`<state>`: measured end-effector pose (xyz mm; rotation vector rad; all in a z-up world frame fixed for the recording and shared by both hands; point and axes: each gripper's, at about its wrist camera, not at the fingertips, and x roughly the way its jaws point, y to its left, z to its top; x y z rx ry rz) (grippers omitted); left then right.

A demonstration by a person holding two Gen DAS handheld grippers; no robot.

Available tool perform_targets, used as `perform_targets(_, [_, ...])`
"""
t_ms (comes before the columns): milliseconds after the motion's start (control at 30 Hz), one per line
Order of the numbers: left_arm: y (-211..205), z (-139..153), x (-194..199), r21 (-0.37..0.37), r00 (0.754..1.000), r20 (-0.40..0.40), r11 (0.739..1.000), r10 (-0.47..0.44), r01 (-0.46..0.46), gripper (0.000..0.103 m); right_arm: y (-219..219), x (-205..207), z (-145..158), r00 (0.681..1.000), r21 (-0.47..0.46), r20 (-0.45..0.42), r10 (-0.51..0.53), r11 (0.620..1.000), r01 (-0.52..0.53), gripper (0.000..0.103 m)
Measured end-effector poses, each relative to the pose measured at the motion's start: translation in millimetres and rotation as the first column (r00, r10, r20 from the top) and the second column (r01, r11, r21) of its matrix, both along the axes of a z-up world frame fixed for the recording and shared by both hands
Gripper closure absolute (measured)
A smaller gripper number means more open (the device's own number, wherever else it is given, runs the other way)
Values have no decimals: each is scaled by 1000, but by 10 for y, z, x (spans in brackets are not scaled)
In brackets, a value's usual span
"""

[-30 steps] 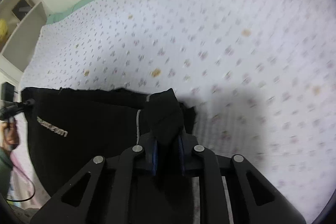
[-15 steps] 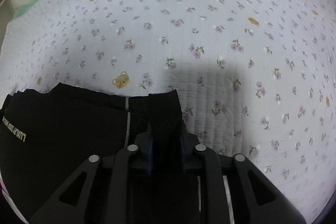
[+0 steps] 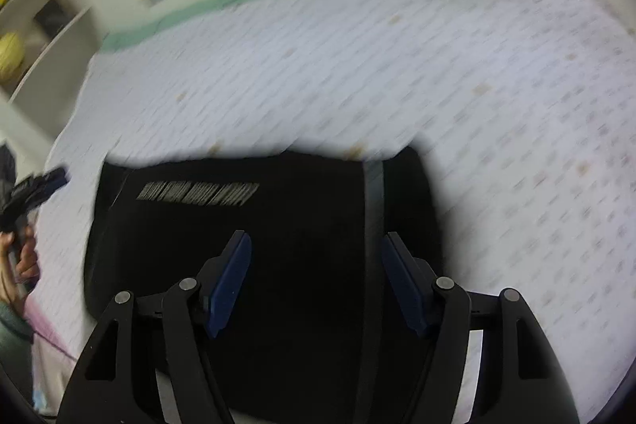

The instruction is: Fold large clothes

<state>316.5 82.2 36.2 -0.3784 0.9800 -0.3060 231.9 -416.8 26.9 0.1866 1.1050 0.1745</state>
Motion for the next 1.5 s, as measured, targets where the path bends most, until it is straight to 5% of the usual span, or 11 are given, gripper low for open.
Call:
perform_targets(100, [-544, -171, -281, -51, 988, -56, 989, -143, 140, 46, 422, -168, -238, 995, -16, -50, 81, 997, -82, 32])
perform_targets(167, [-952, -370, -446, -3, 972, -96, 976, -216, 217, 46, 643, -201, -399, 992, -76, -79, 100, 991, -106, 32])
perform_targets(333, [-1333, -1071, -507, 115, 953, -188, 958, -239, 263, 46, 868, -145, -970, 981, -190, -148, 128, 970, -155, 27])
perform_targets(400, [-1253, -1195, -430, 58, 956, -213, 974, -204, 221, 46, 837, -119, -1070, 982, -174, -154, 113, 975, -140, 26])
perform_targets(600, [-1226, -966, -329, 75, 942, -217, 958, -254, 275, 46, 753, -45, -867, 978, -106, -165, 124, 984, -143, 34])
perform_targets(767, [-1218, -502, -98, 42, 960, -87, 962, -267, 271, 46, 593, 283, -363, 997, -73, -15, 80, 994, -81, 36])
perform_targets(967, [-1203, -1264, 563, 22, 949, -261, 981, -178, 190, 46, 456, 761, -1132, 990, -47, -140, -16, 999, 9, 35])
perform_targets(1100, [-1152, -1237, 634, 29, 949, -250, 978, -193, 207, 46, 432, 709, -1137, 991, -46, -125, -36, 998, 31, 34])
perform_targets(1300, [-834, -710, 167, -8, 960, -155, 972, -234, 236, 45, 308, 199, -559, 999, 44, -24, -35, 998, 36, 34])
perform_targets(1400, [-739, -592, -280, 32, 956, -127, 962, -265, 271, 45, 377, -318, -288, 999, -40, 34, 42, 998, -41, 34])
perform_targets(1500, [-759, -756, -603, 33, 949, -187, 964, -255, 265, 45, 477, -636, -391, 997, -86, -10, 76, 993, -76, 34])
